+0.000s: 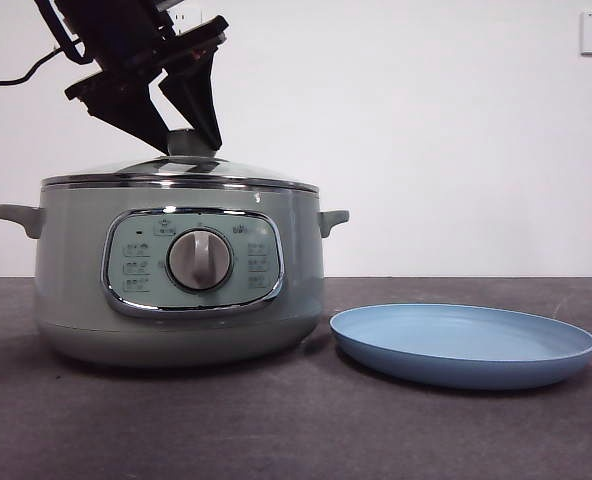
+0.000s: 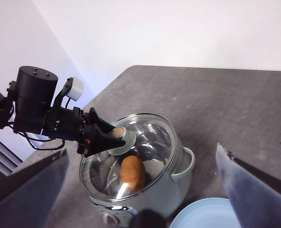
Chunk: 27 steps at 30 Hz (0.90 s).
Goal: Take the potato out from the steamer,put the potato on the plate,close the lid
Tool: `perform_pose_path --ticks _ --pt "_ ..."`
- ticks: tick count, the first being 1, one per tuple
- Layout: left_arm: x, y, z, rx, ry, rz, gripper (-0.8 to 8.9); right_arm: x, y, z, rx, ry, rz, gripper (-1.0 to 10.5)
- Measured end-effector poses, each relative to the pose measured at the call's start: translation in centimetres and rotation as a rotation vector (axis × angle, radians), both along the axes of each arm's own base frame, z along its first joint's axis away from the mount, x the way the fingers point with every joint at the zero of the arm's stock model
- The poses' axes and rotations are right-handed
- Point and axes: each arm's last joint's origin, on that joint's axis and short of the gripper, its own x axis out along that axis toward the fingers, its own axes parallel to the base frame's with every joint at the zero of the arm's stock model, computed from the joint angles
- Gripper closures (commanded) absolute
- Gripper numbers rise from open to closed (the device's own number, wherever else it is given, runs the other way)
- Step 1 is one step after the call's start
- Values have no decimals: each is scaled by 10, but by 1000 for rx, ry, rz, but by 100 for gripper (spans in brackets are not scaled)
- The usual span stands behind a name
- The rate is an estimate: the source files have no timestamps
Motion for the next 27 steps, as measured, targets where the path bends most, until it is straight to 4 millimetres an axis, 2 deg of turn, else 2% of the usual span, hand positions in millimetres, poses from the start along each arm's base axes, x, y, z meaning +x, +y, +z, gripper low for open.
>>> perform_pose_path --ticks 3,5,9,11,13,17,22,27 --pt "1 -1 9 7 7 0 822 0 0 0 11 11 -2 355" --pt "3 -1 23 9 -14 -3 822 0 2 0 19 18 4 355" --pt "1 0 71 -9 -114 -21 822 -1 8 1 27 17 35 353" --pt "-5 3 102 -18 -178 -33 822 0 11 3 28 19 52 352" --pt "-12 7 122 -14 -212 -44 822 1 14 7 31 16 66 352" --pt "-35 22 161 1 -268 -57 822 8 25 19 32 21 112 352" --pt "-78 51 204 -13 -384 -23 822 26 49 35 -1 63 175 352" --pt "-126 84 224 14 -453 32 822 48 86 39 -107 87 194 352"
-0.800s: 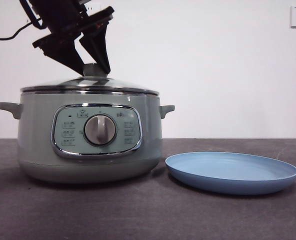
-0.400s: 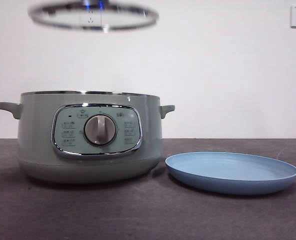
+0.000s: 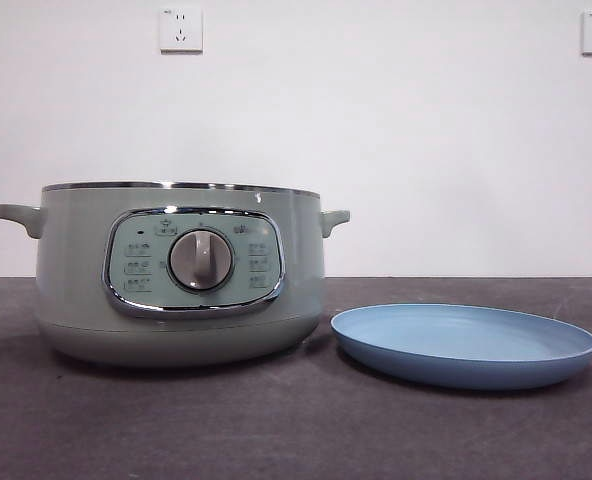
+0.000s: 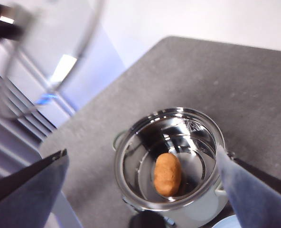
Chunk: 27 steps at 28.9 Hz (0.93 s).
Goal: Take the potato out from the steamer,put the potato on the plate,close the lid
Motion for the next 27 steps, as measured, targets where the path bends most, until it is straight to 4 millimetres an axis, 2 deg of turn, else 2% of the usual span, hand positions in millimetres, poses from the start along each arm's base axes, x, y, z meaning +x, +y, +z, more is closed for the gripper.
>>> perform_pose_path --ticks 6,9,14,17,20,23,27 --pt "-41 26 -1 48 64 98 822 28 61 -12 -127 -9 56 352" --pt "-53 32 -4 86 92 157 822 40 93 -23 -202 -24 62 352" --pt "-61 35 -2 107 67 194 822 56 141 -51 -346 -25 79 352" --pt "-61 35 -2 107 66 191 822 67 165 -72 -422 -21 94 352" --pt "-59 35 -2 109 70 190 822 79 190 -111 -534 17 112 352" --pt "-56 34 -3 111 76 190 822 90 203 -142 -608 57 126 352" --pt "-49 33 -5 115 92 189 822 100 211 -169 -662 96 127 352"
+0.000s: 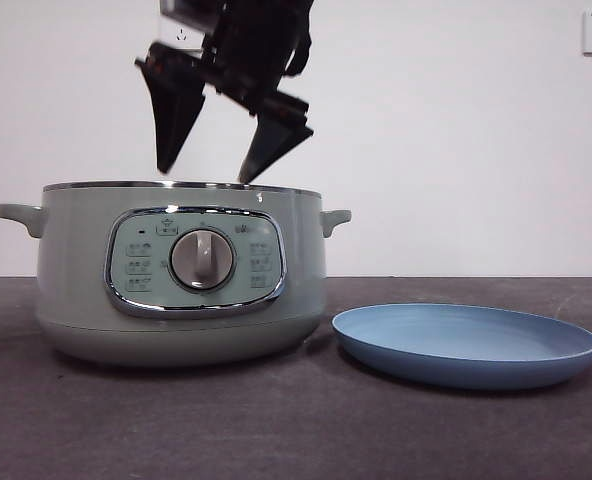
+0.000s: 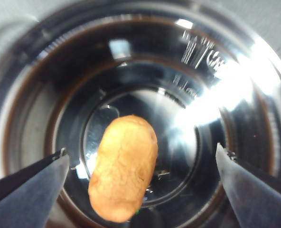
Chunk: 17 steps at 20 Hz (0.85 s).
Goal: Take the potato out from the steamer,put the potato on the plate,close the lid
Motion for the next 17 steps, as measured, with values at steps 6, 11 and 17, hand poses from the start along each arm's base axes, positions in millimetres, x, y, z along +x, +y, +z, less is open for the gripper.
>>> perform_pose_path --ticks 6,11,17 --pt "8 -2 -2 0 20 -7 822 3 10 -25 -41 46 13 353" --pt "9 -2 -3 0 22 -7 822 2 23 -53 -91 96 33 557" --pt "9 -2 -3 -1 23 -9 822 0 25 -52 -101 78 52 957"
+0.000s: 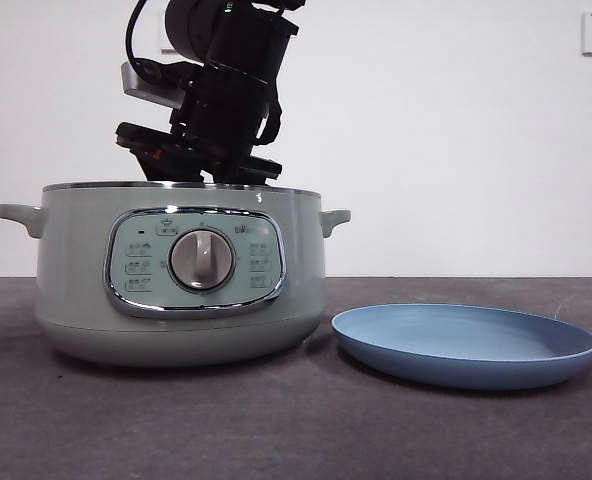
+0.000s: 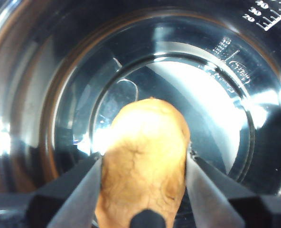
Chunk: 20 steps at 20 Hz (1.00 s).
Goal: Take the potato out from the steamer,put the potato on the plate,close the lid
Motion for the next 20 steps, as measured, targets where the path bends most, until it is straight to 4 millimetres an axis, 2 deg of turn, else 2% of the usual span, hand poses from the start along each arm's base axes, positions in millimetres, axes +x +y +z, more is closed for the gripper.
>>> perform_pose_path --ticks 2,4,6,8,11,15,20 --pt "0 0 0 0 0 0 822 2 -5 7 -62 -34 -34 957" --pt "1 0 0 0 3 -1 822 5 -15 37 -78 -46 -62 957" --pt "11 -2 -3 1 26 -7 822 4 -37 85 -55 -70 -96 957" --pt "28 -7 -9 -28 67 -64 822 -9 -67 138 6 -130 -153 957" --pt "55 -16 -13 -103 70 -189 822 -31 -111 194 81 -247 -323 957" --pt "86 -26 -25 -175 129 -306 822 -49 -157 233 199 -298 -492 957" --pt "110 -32 -38 -202 190 -343 822 -67 -211 266 285 -373 -643 958"
